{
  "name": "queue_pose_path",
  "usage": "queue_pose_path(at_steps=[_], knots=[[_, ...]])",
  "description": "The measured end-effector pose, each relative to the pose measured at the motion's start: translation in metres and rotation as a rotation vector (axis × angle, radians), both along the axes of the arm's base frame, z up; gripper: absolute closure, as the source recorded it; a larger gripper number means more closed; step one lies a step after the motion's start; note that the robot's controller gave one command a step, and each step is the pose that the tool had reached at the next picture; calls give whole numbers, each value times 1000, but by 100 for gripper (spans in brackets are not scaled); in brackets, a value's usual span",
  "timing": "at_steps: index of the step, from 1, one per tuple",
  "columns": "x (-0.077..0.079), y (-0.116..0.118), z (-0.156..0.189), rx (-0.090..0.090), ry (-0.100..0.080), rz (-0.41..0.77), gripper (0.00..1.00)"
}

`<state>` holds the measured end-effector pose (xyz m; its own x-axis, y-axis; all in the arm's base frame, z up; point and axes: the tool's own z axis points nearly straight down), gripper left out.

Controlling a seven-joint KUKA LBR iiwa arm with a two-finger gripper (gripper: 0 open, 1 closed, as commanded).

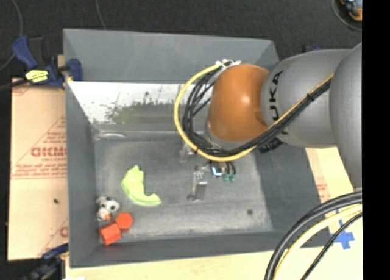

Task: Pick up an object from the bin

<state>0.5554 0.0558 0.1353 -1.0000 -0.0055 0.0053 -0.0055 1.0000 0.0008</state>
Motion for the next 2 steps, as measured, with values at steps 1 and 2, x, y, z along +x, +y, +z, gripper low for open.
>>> queue_pose_path(at_steps=[1, 2], knots=[[2, 0, 5, 1, -9, -2, 0], [6, 68, -65, 1, 1, -1, 0]])
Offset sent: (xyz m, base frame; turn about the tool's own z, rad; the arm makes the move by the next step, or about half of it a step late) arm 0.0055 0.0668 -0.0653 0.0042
